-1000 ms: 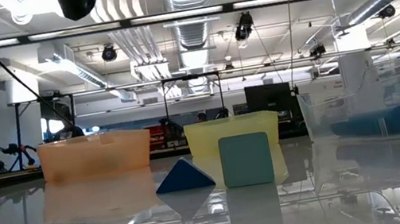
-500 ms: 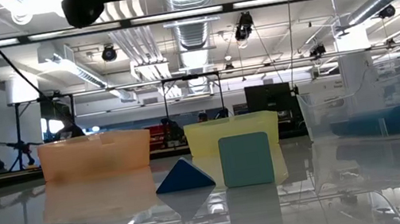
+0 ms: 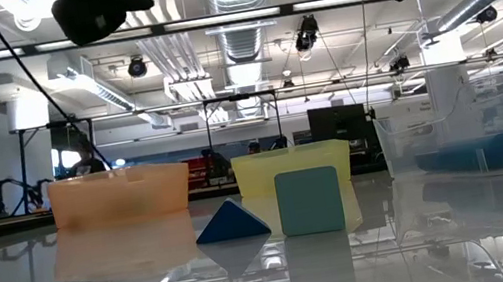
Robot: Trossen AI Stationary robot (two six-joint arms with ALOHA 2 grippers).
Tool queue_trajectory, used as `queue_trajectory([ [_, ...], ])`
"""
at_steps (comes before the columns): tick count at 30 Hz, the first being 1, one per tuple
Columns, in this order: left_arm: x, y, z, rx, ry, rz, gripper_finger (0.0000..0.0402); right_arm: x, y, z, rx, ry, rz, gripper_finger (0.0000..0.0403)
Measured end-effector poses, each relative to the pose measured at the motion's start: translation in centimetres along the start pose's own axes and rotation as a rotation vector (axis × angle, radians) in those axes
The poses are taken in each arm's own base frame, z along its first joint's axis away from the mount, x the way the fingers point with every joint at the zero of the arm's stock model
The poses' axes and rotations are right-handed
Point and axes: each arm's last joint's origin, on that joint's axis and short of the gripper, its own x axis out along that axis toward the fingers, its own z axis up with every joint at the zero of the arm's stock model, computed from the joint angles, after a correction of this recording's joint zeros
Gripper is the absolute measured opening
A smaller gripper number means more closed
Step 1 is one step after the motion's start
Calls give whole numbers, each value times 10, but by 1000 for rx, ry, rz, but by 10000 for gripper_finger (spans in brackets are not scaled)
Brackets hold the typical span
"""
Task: Sort & place blocks by color
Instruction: Put the blue block into the transparent bin
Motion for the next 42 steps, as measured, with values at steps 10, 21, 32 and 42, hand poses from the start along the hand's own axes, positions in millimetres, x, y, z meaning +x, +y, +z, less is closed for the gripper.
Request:
queue_trajectory([
  [10,36,-13,2,266,176,111,244,3,-4,-6,7,-12,8,164],
  [21,84,-5,-18,436,297,166,244,3,-5,-7,-39,-3,3,164],
  [32,128,2,-36,368,300,181,244,5,-7,-11,-72,10,-7,164],
  [42,155,6,-48,363,293,157,244,7,-11,-15,-72,25,-16,164],
])
